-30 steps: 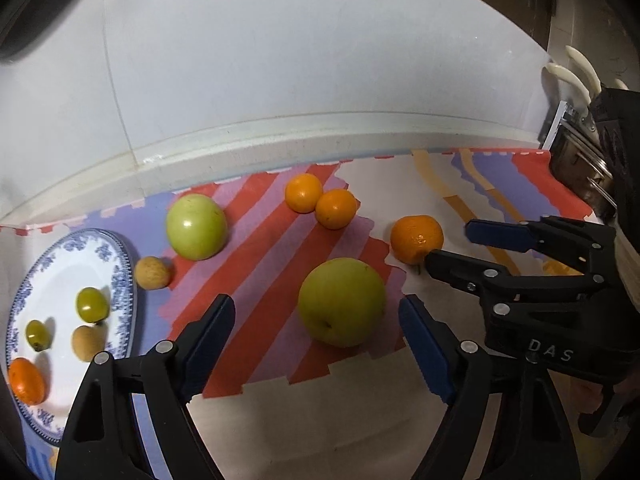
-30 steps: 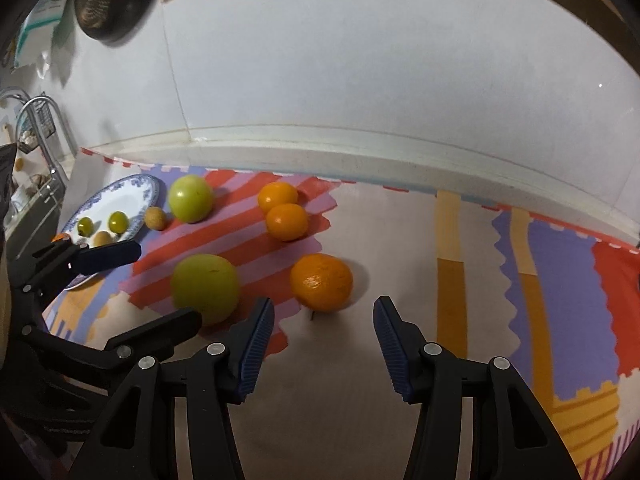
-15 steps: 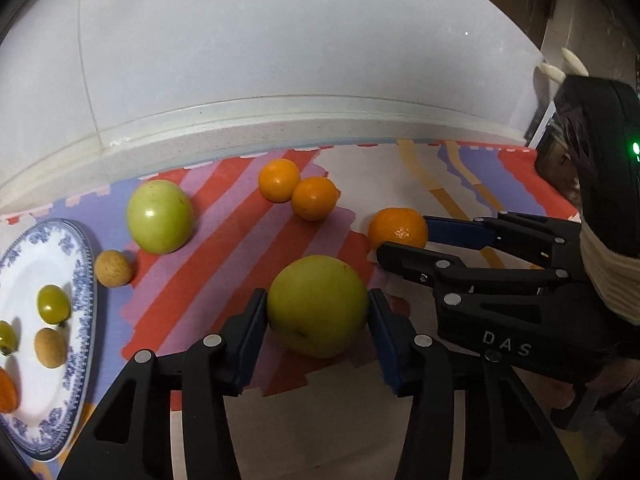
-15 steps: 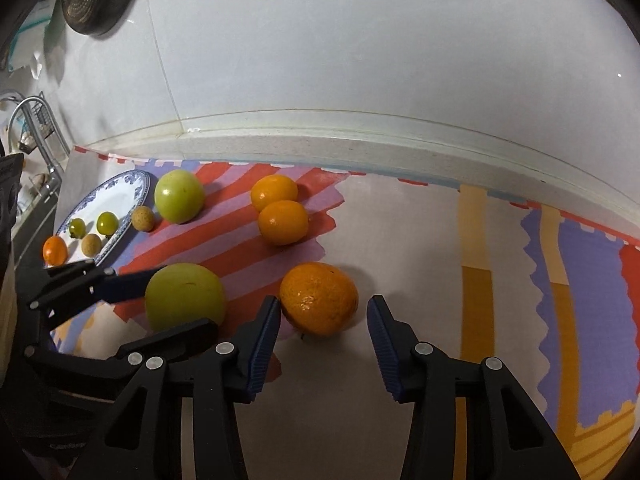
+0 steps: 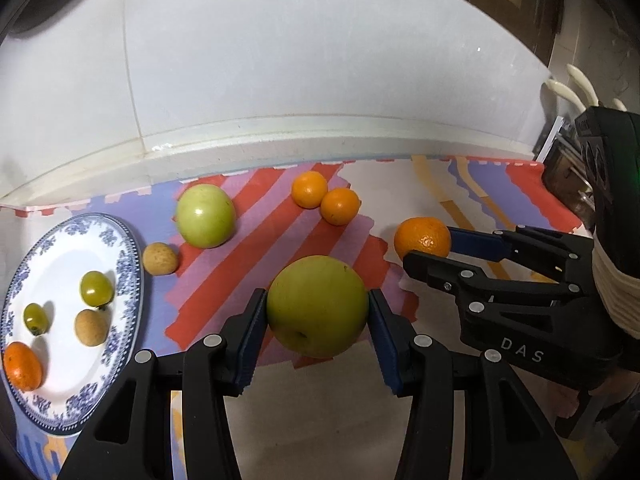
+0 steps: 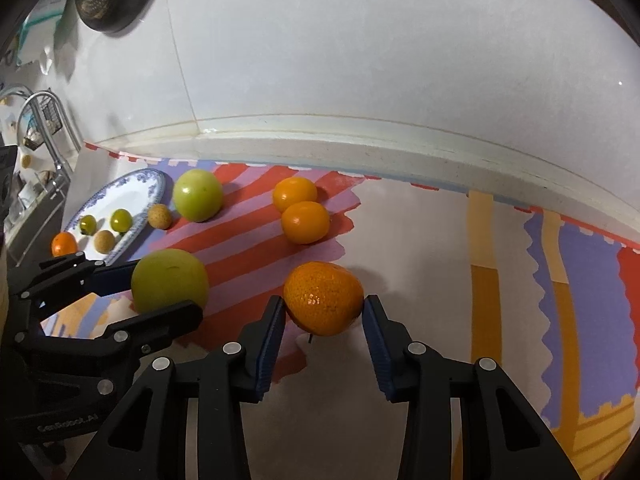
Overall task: Organize fruits
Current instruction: 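Grasp the large green apple with the left tool while the right tool grasps an orange, then carry the apple over the plate with the left tool while the right tool releases the orange onto it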
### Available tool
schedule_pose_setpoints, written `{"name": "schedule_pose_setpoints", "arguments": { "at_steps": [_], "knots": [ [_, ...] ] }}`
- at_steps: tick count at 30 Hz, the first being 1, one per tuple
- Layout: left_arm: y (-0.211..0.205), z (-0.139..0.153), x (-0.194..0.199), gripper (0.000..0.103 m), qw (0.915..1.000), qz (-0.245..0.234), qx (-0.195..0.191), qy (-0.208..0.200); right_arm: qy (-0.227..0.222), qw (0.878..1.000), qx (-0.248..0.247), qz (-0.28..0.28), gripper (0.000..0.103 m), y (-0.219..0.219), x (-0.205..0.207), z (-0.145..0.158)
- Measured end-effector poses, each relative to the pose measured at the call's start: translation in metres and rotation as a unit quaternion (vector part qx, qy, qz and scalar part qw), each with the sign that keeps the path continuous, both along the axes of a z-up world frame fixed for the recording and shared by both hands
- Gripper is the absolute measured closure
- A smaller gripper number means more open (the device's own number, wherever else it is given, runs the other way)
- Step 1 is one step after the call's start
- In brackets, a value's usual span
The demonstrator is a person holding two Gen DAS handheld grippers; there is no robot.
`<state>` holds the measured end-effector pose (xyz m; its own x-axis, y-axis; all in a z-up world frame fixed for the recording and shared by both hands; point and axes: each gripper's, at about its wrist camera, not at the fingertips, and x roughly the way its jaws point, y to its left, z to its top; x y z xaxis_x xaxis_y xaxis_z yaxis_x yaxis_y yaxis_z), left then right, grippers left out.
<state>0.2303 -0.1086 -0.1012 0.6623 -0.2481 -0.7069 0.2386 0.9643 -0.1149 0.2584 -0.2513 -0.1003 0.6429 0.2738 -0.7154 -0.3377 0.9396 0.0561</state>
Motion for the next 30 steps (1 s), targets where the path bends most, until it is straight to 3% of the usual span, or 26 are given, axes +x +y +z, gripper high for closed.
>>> {"name": "schedule_pose_setpoints", "arguments": {
  "at_steps": [10, 30],
  "knots": [
    [0.018, 0.032, -0.040, 0.054, 0.9993, 0.020, -0.025, -0.022, -0.032, 0.999, 0.016, -0.008, 0.062, 0.004, -0.040, 0.035],
    [0.083, 0.089, -0.114, 0.054, 0.9942, 0.072, -0.032, -0.073, -0.091, 0.995, 0.031, 0.013, 0.062, 0.065, -0.115, 0.097]
  ]
}}
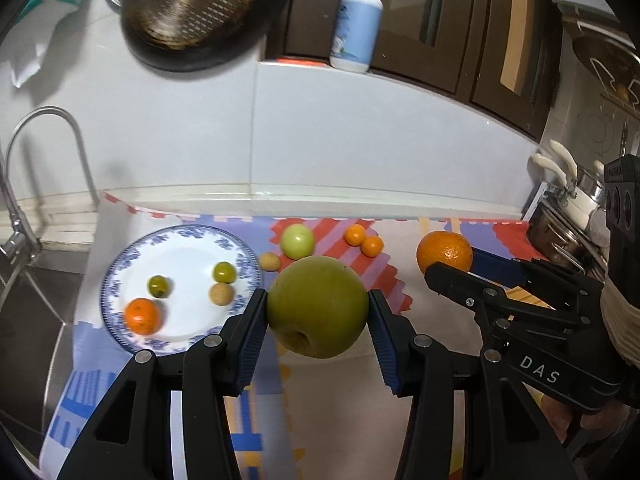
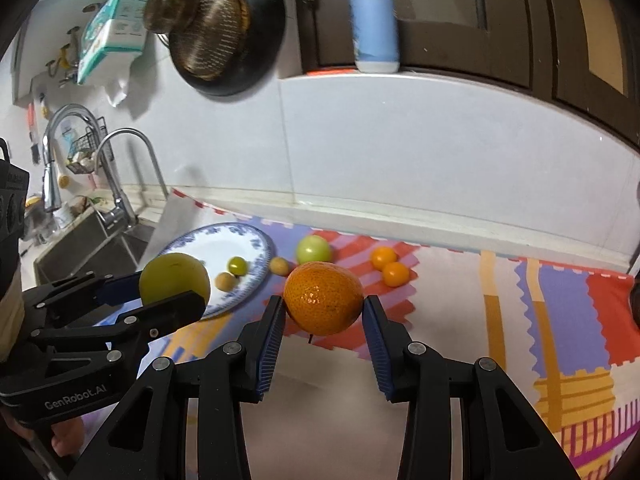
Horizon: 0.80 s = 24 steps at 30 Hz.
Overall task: Organize fruits
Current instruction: 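Carry the apple over the plate with the left tool while the right tool releases the orange onto it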
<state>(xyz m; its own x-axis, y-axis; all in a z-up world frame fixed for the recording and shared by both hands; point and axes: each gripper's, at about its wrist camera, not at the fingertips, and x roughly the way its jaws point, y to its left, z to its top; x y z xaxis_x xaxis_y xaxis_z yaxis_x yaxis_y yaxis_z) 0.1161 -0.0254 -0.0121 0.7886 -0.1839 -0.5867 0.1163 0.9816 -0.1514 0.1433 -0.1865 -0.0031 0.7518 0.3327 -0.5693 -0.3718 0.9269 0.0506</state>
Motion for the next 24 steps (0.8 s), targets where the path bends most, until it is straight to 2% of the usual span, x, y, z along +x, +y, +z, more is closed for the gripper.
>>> {"name": "schedule_pose_setpoints", "arguments": {
  "at_steps": [12, 24],
  "knots": [
    [0.057, 0.007, -0.014, 0.054, 0.9990, 0.035, 0.028, 0.000, 0.001, 1.000, 0.009, 0.028, 0.062, 0.057, -0.007, 0.002],
    [0.113, -0.017, 0.007, 0.054, 0.9969, 0.061, 0.040, 0.030, 0.047, 0.995, -0.011, 0.086, 0.062, 0.124, 0.019, -0.029]
  ]
}}
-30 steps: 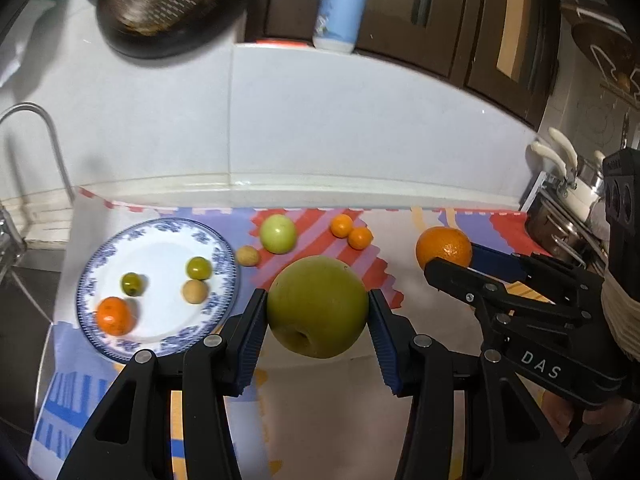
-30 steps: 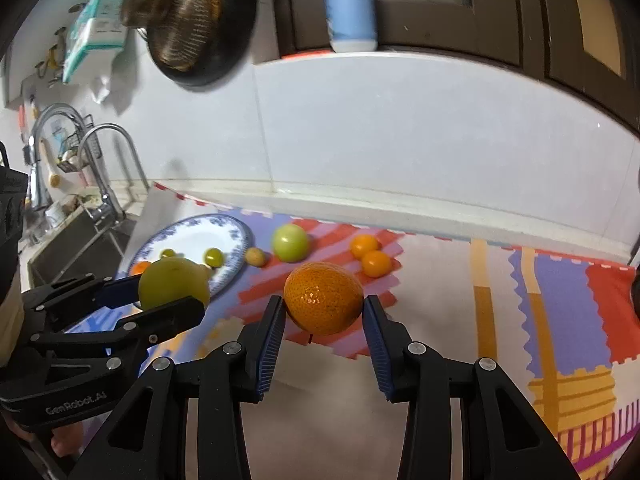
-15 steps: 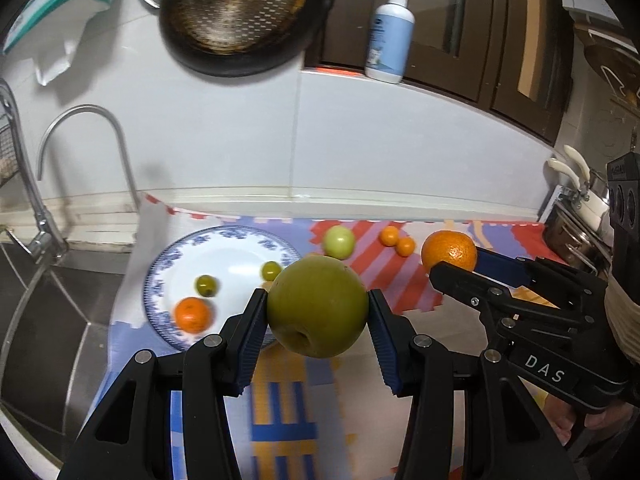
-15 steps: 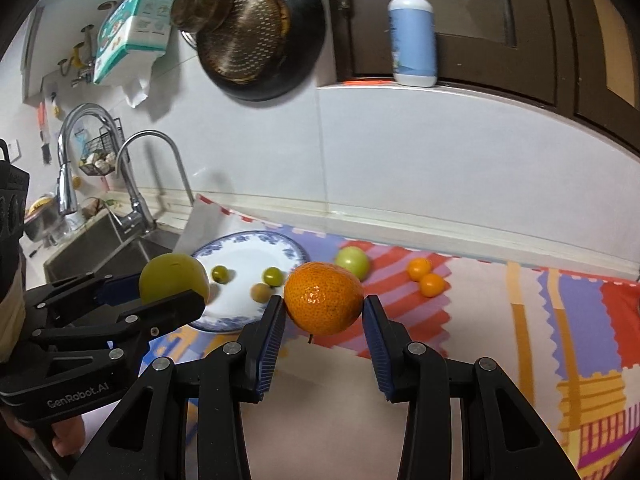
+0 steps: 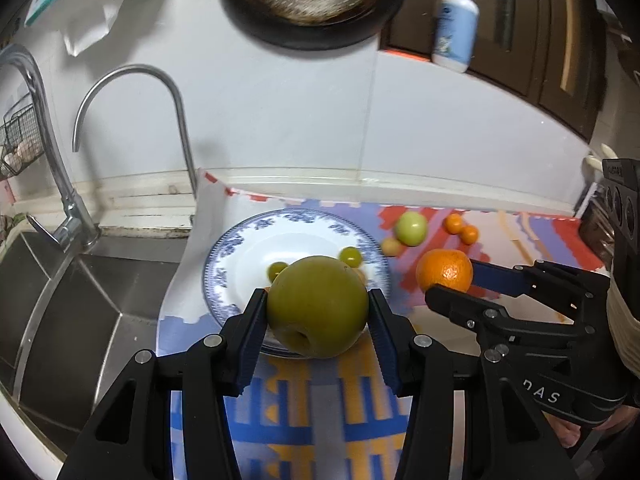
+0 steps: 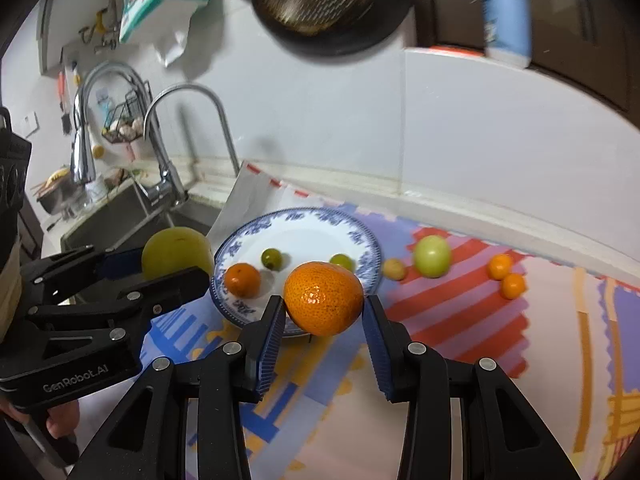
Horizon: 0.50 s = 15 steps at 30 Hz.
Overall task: Organize fruits
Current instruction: 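Carry the apple over the plate with the left tool while the right tool releases the orange onto it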
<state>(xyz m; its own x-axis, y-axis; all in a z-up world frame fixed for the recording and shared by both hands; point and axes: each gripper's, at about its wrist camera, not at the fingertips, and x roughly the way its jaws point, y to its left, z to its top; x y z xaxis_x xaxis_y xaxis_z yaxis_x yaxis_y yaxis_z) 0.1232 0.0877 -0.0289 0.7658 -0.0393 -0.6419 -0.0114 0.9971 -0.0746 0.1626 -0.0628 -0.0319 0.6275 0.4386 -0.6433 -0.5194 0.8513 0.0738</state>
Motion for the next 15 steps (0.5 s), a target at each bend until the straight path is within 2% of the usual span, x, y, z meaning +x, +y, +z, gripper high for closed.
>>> {"name": "schedule_pose_setpoints", "arguments": {
  "at_steps": [7, 15],
  "knots": [
    [0.029, -0.018, 0.025, 0.054, 0.9997, 0.004, 0.022, 0.012, 0.021, 0.999, -0.025, 0.027, 0.062, 0.039, 0.026, -0.022],
    [0.059, -0.048, 0.068, 0.054, 0.9985, -0.001, 0.025, 0.049, 0.045, 0.996, -0.058, 0.047, 0.062, 0.072, 0.061, -0.047]
  ]
}}
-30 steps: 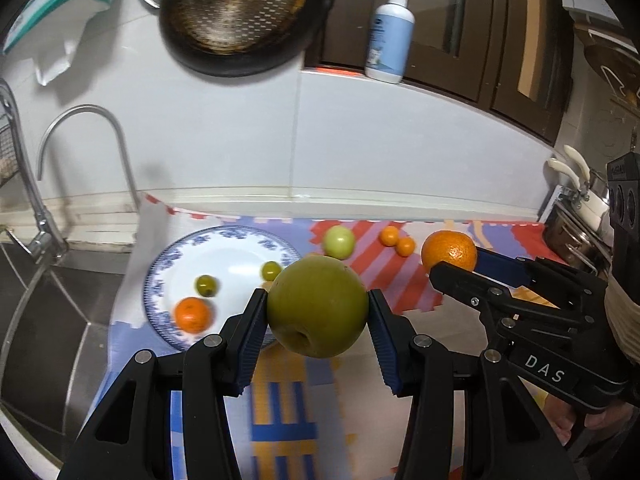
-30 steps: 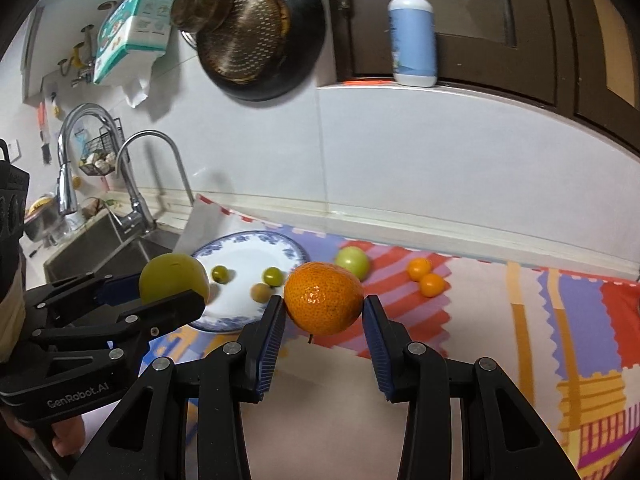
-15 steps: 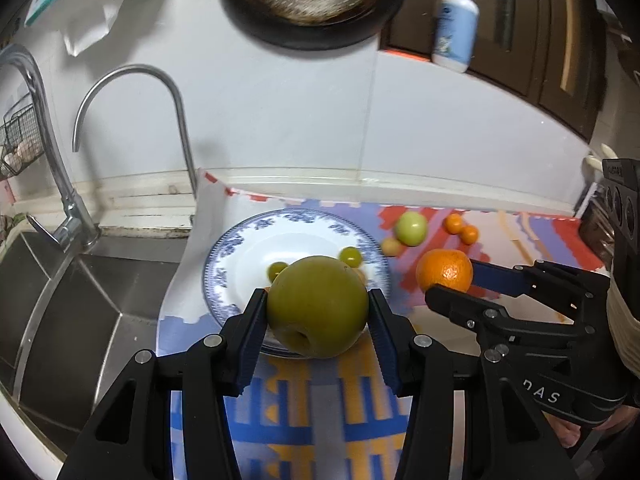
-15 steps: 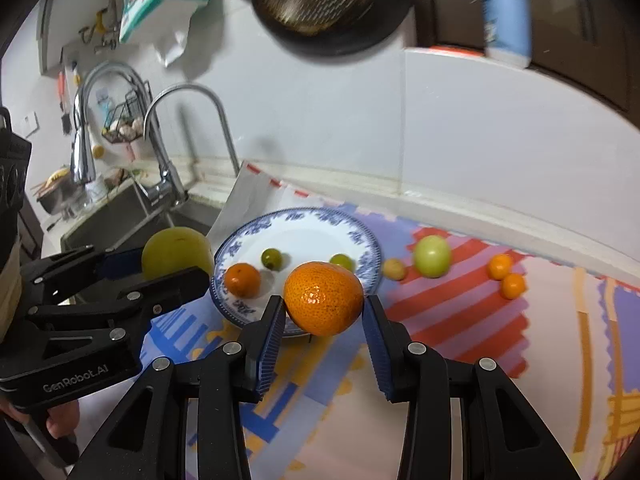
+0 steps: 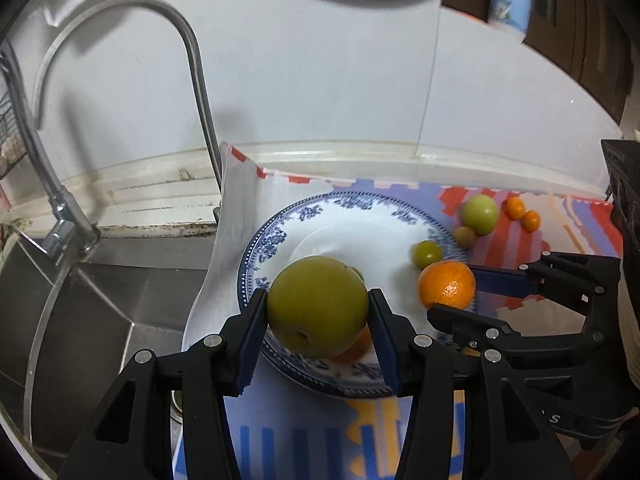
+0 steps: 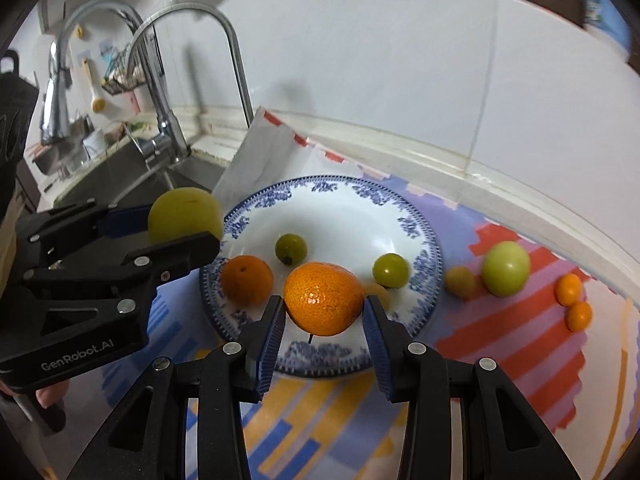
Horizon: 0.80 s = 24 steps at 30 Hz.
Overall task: Organize fruits
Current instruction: 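Carry the apple over the plate with the left tool while the right tool releases the orange onto it, then withdraw both open tools from the plate toward the remaining fruits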
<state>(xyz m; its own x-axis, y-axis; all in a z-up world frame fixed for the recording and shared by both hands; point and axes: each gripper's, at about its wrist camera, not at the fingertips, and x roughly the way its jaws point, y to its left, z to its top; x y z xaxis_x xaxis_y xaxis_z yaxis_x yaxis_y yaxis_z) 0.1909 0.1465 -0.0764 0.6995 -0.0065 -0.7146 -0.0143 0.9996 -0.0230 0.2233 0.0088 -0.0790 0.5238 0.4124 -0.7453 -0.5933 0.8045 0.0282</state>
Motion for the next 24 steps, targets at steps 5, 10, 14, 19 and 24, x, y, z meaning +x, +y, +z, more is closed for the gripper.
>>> {"name": "schedule_pose_setpoints", "arguments": {
  "at_steps": [5, 10, 14, 19, 24],
  "knots": [
    [0.006, -0.015, 0.018, 0.054, 0.9998, -0.013, -0.003, 0.018, 0.008, 1.000, -0.017, 0.009, 0.062, 0.013, 0.015, -0.014],
    [0.009, -0.026, 0.031, 0.054, 0.9994, -0.016, -0.008, 0.030, 0.012, 1.000, -0.021, 0.002, 0.062, 0.017, 0.026, -0.020],
    [0.012, -0.027, 0.033, 0.053, 0.9995, -0.014, -0.002, 0.026, 0.003, 1.000, -0.023, -0.012, 0.055, 0.016, 0.030, -0.017],
    [0.009, -0.017, 0.024, 0.050, 0.9999, -0.006, 0.002, 0.009, -0.009, 1.000, -0.020, -0.020, 0.055, 0.012, 0.026, -0.010],
    [-0.005, 0.000, 0.003, 0.046, 0.9998, 0.002, 0.007, -0.016, -0.020, 0.999, 0.000, -0.030, 0.055, -0.002, 0.013, 0.004]
  ]
}}
